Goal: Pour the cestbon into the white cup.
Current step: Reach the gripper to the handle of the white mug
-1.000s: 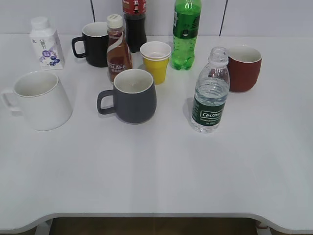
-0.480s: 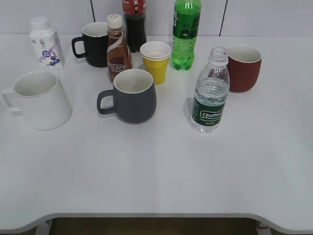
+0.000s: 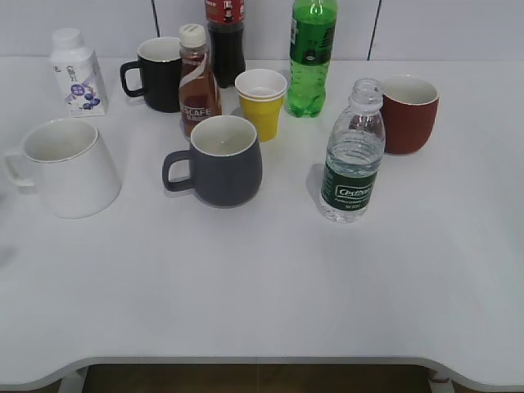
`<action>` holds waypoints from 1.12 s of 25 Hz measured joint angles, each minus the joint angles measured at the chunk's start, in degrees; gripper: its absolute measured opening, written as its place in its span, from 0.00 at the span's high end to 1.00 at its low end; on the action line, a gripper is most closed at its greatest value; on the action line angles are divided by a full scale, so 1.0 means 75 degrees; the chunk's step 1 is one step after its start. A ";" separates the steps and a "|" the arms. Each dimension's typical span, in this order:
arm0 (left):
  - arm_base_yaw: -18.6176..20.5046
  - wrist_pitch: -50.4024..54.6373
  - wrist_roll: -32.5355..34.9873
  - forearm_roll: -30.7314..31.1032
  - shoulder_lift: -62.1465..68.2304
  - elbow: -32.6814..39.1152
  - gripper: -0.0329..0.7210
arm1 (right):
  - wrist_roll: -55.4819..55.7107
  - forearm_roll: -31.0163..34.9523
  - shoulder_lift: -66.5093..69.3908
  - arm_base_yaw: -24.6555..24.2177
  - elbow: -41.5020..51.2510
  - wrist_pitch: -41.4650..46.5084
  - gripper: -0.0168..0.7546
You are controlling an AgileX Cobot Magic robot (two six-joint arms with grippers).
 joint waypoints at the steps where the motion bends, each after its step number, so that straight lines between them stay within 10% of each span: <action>1: 0.0054 -0.0193 0.0000 0.0007 0.0573 0.0065 0.64 | 0.0000 0.0000 0.0000 0.0000 0.0000 0.0000 0.33; 11: 0.1054 -0.3339 0.0000 -0.0018 0.4635 0.0906 0.64 | 0.0007 0.0057 0.0000 0.0000 0.0000 0.0001 0.33; 28: 0.1121 -0.7265 0.0430 -0.0174 0.8209 0.0798 0.49 | 0.0021 0.0063 0.0000 0.0000 0.0000 0.0009 0.33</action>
